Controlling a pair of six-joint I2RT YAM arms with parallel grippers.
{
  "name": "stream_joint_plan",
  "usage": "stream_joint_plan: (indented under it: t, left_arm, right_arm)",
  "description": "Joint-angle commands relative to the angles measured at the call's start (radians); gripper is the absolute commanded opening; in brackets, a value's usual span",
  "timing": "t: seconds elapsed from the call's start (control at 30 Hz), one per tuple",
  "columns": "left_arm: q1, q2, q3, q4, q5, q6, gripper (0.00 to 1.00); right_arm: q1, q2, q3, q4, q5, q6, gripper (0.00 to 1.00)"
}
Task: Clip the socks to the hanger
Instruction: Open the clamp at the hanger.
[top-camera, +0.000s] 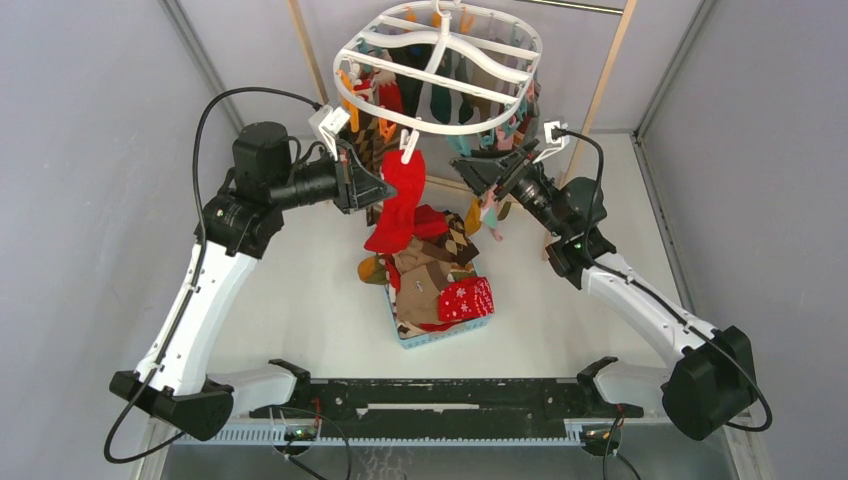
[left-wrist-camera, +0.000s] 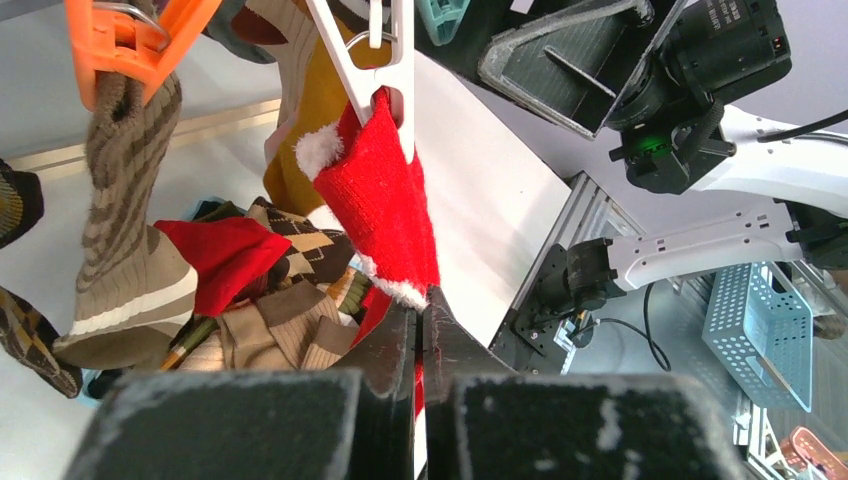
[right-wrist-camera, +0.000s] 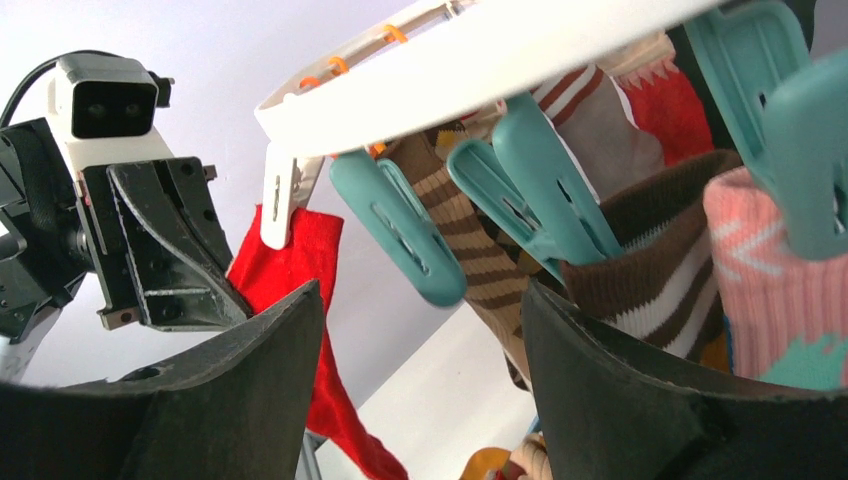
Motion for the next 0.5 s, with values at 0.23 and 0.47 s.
stream_joint_plan:
  t: [0.23, 0.47]
  left_arm:
    - [0.009, -0.025, 0.062, 0.012, 0.021, 0.025, 0.0]
    - [0.012, -0.031, 0.064, 0.012, 0.021, 0.024, 0.0]
  right_arm:
    - [0.067, 0.02, 0.122, -0.003, 0.078, -0.159, 0.69]
    - [0.09, 0.027, 0.146, -0.051, 0.09, -0.21, 0.62]
